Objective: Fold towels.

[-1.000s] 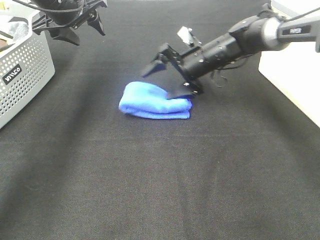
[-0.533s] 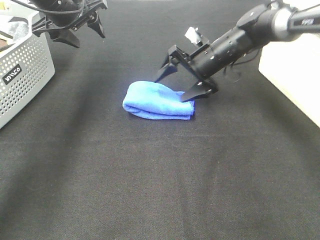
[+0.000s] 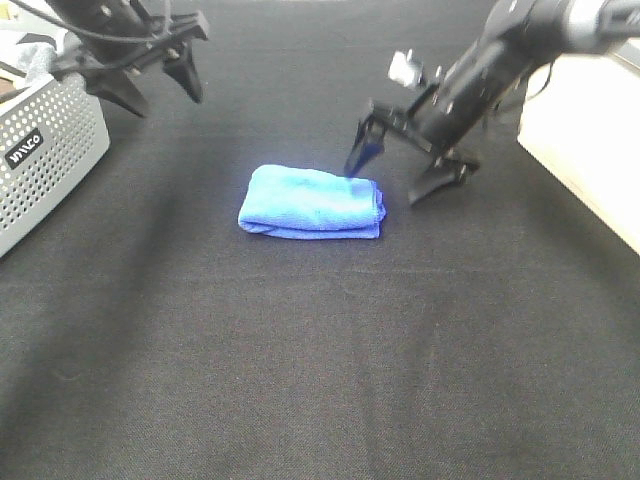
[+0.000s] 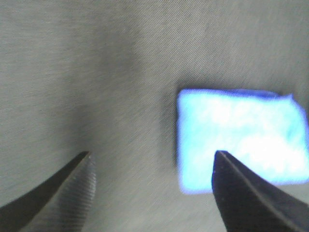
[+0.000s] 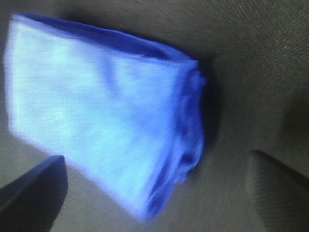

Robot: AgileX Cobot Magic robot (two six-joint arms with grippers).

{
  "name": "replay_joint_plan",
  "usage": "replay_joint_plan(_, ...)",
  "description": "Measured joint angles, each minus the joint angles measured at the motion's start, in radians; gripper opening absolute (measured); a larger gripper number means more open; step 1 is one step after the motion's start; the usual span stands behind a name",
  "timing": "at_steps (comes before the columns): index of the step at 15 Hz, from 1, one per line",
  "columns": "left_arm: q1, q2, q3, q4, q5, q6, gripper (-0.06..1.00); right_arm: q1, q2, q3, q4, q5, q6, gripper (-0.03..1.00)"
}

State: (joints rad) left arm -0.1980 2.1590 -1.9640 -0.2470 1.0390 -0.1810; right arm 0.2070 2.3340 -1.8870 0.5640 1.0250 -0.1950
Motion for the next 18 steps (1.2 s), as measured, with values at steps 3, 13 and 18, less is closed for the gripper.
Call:
replay_joint_plan(3, 0.000, -0.124, 0.000, 0.110, 0.127, 0.056, 0.65, 0.000, -0.143, 0.000, -0.010, 0.137, 0.027, 0.94)
replay_joint_plan(13, 0.000, -0.733, 0.445, 0.247, 0.172, 0.149, 0.65, 0.000, -0.664, 0.386, -0.251, 0.183, 0.128, 0.94)
replay_joint_plan(18, 0.000, -1.212, 0.920, 0.255, 0.179, 0.152, 0.65, 0.000, -1.151, 0.823, -0.290, 0.162, 0.128, 0.94)
